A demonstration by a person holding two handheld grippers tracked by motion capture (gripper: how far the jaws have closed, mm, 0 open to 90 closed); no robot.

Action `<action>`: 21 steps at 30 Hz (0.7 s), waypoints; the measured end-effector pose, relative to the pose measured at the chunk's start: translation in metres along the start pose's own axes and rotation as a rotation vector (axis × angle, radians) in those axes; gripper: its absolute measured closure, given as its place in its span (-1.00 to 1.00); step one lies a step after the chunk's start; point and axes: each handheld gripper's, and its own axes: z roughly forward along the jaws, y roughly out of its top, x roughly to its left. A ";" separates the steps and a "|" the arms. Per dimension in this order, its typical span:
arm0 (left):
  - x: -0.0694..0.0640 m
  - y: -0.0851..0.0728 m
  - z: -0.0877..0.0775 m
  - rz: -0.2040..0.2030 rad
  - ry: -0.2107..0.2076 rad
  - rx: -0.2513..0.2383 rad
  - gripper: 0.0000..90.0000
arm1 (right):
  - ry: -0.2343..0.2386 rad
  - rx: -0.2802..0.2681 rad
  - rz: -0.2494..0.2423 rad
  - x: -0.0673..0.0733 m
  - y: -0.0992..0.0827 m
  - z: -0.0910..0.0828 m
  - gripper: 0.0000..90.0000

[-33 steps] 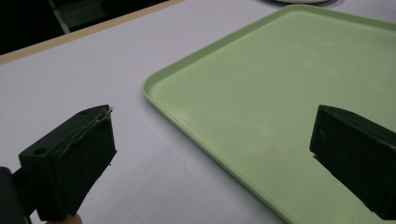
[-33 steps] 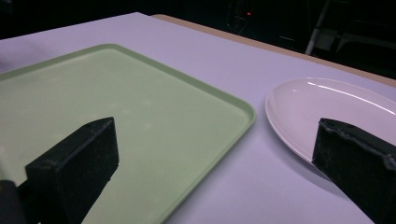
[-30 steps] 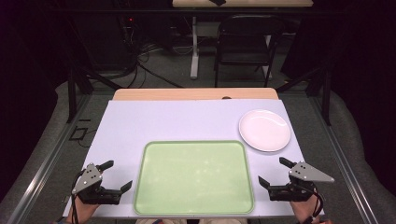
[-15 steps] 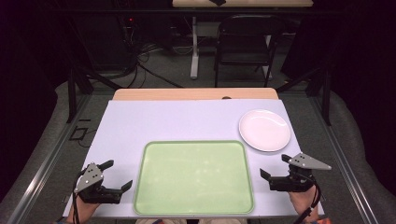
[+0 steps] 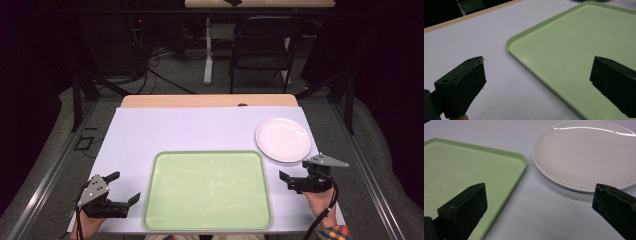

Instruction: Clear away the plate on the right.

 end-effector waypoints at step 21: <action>-0.001 -0.001 0.003 0.012 0.002 0.017 -1.00 | -0.023 0.004 0.215 -0.041 0.010 0.028 -1.00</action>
